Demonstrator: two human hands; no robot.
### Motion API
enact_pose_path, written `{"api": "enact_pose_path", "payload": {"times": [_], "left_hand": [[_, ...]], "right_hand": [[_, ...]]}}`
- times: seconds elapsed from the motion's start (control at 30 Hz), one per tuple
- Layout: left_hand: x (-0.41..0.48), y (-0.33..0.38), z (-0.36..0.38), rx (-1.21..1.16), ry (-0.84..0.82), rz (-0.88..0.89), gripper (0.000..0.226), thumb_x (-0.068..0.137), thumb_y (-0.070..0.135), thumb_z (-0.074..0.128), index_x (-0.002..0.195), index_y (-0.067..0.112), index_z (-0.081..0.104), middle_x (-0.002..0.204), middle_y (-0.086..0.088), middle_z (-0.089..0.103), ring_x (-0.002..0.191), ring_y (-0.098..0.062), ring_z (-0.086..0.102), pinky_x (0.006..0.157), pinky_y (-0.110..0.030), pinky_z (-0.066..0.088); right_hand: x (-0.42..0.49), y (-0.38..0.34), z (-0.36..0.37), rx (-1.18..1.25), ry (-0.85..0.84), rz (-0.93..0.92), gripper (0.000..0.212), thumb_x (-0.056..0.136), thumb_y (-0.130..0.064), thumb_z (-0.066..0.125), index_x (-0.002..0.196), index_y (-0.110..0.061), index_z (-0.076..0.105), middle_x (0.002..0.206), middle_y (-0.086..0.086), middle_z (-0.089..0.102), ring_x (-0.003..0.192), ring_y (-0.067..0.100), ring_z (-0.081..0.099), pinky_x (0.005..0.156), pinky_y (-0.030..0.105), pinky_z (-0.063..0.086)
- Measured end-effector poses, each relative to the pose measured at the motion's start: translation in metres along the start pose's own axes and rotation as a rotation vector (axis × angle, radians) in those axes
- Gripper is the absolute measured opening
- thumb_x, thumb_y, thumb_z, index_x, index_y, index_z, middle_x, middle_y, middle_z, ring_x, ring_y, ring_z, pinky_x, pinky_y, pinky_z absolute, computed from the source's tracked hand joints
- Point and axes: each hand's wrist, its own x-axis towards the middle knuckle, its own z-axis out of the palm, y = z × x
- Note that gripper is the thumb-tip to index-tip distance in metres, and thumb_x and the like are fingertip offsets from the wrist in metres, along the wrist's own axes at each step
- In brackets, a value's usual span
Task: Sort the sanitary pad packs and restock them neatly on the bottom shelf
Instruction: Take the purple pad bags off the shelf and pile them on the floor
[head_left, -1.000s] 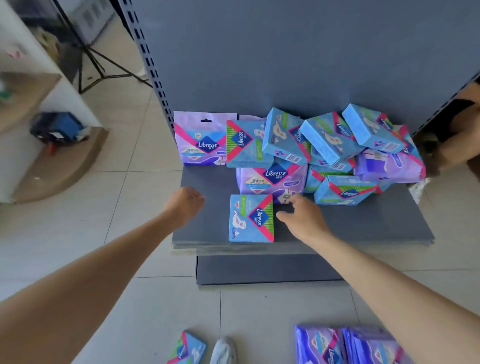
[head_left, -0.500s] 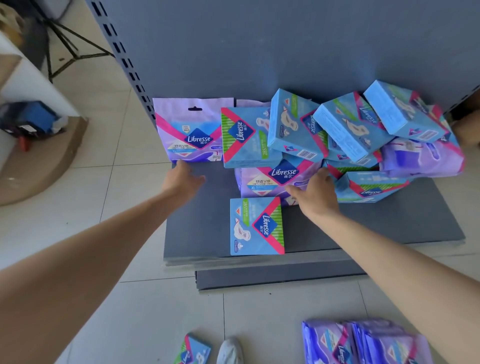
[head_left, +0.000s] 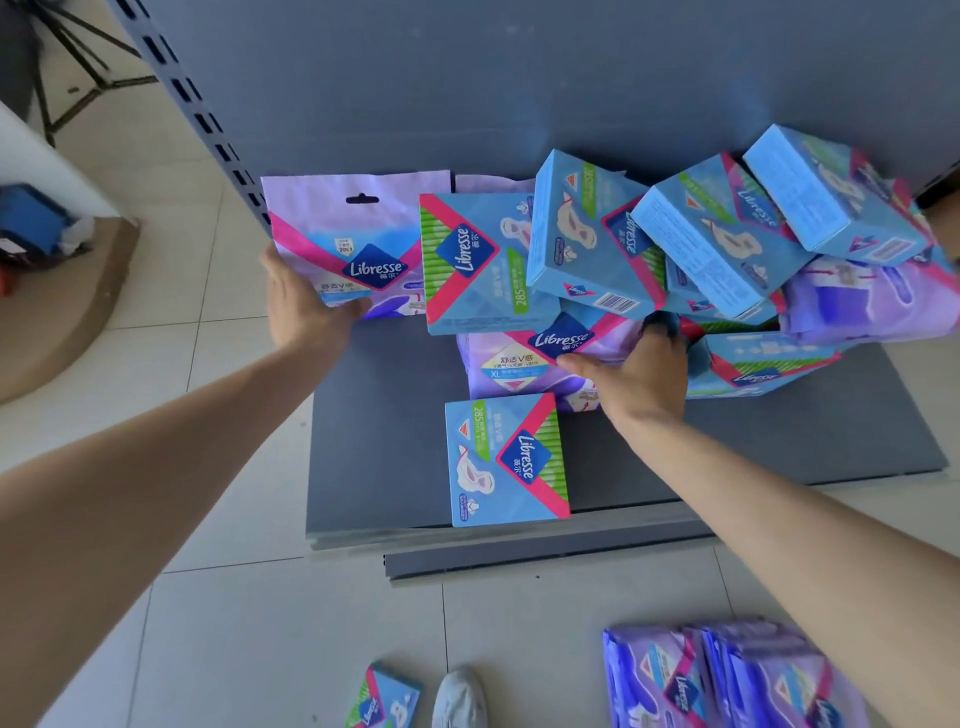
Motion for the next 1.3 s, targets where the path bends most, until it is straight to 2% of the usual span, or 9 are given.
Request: {"api": "enact_pose_path", "payload": {"times": [0.13,0.2,0.37,0.5,0.63,0.73,0.9,1.13,1.3], "left_hand": [[-0.007,0.001,-0.007,-0.02,0.013,-0.101,0.062,0.063,0.025,0.086,0.116,0.012,0.057,0.114,-0.004,0.065,0.101,-0.026,0.062,0.08,-0.033,0.048],[-0.012,-0.001,-0.012,-0.062,-0.005,-0.107,0.057,0.063,0.025,0.086,0.112,0.013,0.062,0.11,-0.003,0.068,0.093,-0.024,0.063,0.076,-0.031,0.05],[-0.029,0.004,-0.026,-0.108,-0.021,-0.057,0.057,0.072,0.023,0.079,0.12,0.012,0.049,0.116,-0.003,0.062,0.099,-0.024,0.06,0.084,-0.037,0.051],[-0.051,0.014,-0.041,-0.061,0.046,-0.029,0.039,0.082,0.024,0.07,0.106,0.014,0.042,0.115,-0.008,0.059,0.096,-0.027,0.057,0.079,-0.037,0.048],[-0.063,0.024,-0.062,-0.041,0.15,-0.082,0.039,0.083,0.023,0.068,0.102,0.014,0.035,0.12,-0.013,0.058,0.104,-0.034,0.057,0.086,-0.042,0.049],[-0.07,0.032,-0.075,-0.048,0.229,-0.1,0.039,0.084,0.019,0.066,0.099,0.015,0.029,0.121,-0.014,0.056,0.107,-0.035,0.055,0.084,-0.038,0.043],[-0.089,0.04,-0.093,-0.145,0.309,-0.146,0.038,0.086,0.021,0.062,0.101,0.018,0.028,0.127,-0.011,0.054,0.114,-0.033,0.054,0.096,-0.041,0.044],[-0.13,0.042,-0.101,-0.145,0.244,-0.097,0.038,0.087,0.024,0.064,0.103,0.02,0.03,0.128,-0.013,0.055,0.114,-0.035,0.055,0.095,-0.043,0.048],[-0.157,0.055,-0.103,-0.17,0.226,-0.009,0.033,0.089,0.019,0.061,0.103,0.018,0.031,0.127,-0.012,0.054,0.108,-0.029,0.056,0.082,-0.032,0.046]], "right_hand": [[-0.008,-0.002,-0.006,0.074,0.014,0.021,0.079,0.056,-0.043,0.088,0.112,-0.003,0.05,0.115,0.014,0.059,0.112,0.033,0.053,0.089,0.04,0.047],[-0.012,-0.003,-0.011,0.11,0.027,0.031,0.077,0.057,-0.042,0.089,0.11,-0.004,0.048,0.112,0.014,0.061,0.109,0.033,0.054,0.085,0.039,0.048],[-0.023,-0.006,-0.027,0.089,0.074,-0.027,0.074,0.06,-0.046,0.085,0.108,-0.003,0.047,0.112,0.015,0.062,0.105,0.035,0.059,0.083,0.044,0.05],[-0.033,-0.007,-0.042,0.043,0.13,-0.061,0.066,0.063,-0.049,0.082,0.099,0.0,0.055,0.106,0.019,0.062,0.1,0.037,0.058,0.085,0.048,0.047],[-0.044,-0.012,-0.06,-0.019,0.206,-0.098,0.065,0.069,-0.041,0.08,0.108,0.003,0.05,0.118,0.02,0.055,0.111,0.038,0.052,0.091,0.045,0.039],[-0.052,-0.012,-0.072,-0.111,0.236,-0.113,0.064,0.075,-0.038,0.077,0.115,-0.001,0.045,0.122,0.018,0.056,0.116,0.036,0.052,0.095,0.044,0.036],[-0.063,-0.008,-0.094,-0.171,0.252,-0.083,0.065,0.076,-0.038,0.076,0.119,-0.004,0.042,0.125,0.016,0.059,0.116,0.035,0.054,0.096,0.042,0.035],[-0.085,0.008,-0.127,-0.017,0.27,-0.071,0.062,0.072,-0.037,0.08,0.113,-0.006,0.045,0.119,0.012,0.062,0.111,0.033,0.056,0.094,0.042,0.039],[-0.101,0.012,-0.138,0.188,0.258,-0.061,0.064,0.065,-0.036,0.083,0.109,-0.006,0.048,0.111,0.01,0.066,0.101,0.035,0.061,0.088,0.047,0.048]]}}
